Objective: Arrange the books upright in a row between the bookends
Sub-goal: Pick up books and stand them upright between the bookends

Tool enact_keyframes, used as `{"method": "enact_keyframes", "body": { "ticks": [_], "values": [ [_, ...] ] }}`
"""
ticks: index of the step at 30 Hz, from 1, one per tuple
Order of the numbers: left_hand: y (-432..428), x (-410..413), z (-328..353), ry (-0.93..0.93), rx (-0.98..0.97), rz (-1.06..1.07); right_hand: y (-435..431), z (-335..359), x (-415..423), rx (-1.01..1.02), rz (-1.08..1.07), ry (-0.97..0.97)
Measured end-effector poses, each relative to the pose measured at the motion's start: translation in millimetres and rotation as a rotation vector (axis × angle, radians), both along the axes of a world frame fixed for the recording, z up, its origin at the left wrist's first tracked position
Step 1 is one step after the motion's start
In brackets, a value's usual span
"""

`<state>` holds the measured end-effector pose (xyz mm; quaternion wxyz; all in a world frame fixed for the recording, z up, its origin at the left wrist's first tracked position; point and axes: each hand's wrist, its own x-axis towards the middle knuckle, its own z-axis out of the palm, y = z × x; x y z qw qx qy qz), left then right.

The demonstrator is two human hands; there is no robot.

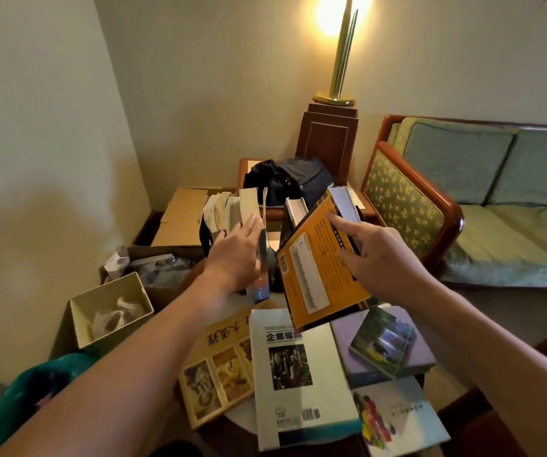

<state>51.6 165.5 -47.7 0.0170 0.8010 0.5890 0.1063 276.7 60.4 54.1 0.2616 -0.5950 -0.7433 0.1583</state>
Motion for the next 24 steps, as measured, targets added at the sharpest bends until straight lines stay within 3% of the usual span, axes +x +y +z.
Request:
{"method": "enact_keyframes", "body": {
  "ticks": [14, 24],
  "values": [
    [7, -4, -12, -0.087, 0.080, -0.060, 120, -14, -73, -0.004, 0.010, -0.103],
    [6, -4, -10, -0.260, 0.130, -0.072, 177, -44, -103, -0.100, -0.029, -0.216]
  ]
}}
